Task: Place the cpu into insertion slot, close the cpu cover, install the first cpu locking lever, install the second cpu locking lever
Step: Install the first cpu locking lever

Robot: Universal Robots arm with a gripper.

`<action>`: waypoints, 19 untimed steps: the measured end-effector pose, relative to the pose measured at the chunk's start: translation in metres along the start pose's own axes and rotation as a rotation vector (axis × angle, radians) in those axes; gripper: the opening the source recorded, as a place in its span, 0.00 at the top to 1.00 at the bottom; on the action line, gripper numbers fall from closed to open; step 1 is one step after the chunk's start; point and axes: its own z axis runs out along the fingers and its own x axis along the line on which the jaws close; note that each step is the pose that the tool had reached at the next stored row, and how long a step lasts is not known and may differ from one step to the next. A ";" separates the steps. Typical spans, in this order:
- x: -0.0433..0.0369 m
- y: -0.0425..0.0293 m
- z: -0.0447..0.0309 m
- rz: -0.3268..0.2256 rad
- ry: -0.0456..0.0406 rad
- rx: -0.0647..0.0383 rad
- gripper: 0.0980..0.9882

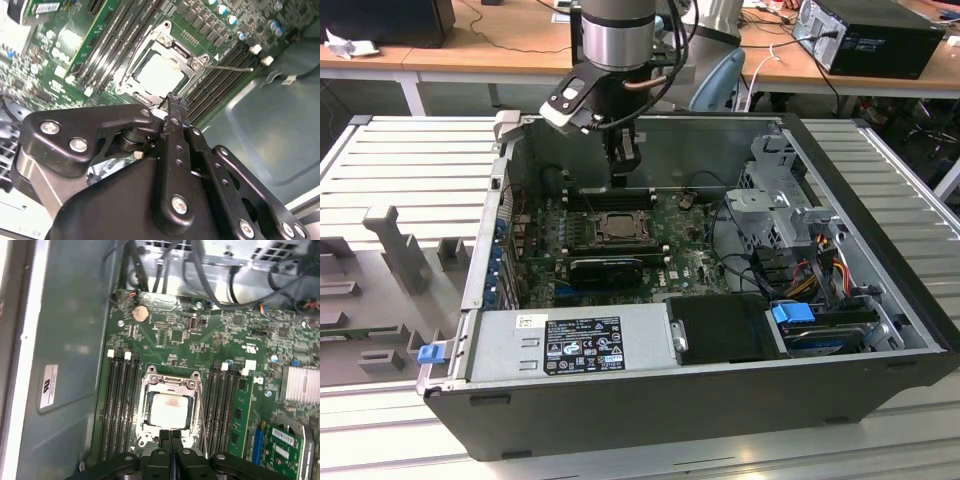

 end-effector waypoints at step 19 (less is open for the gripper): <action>0.0000 0.0000 0.0014 -0.306 0.0111 0.006 0.99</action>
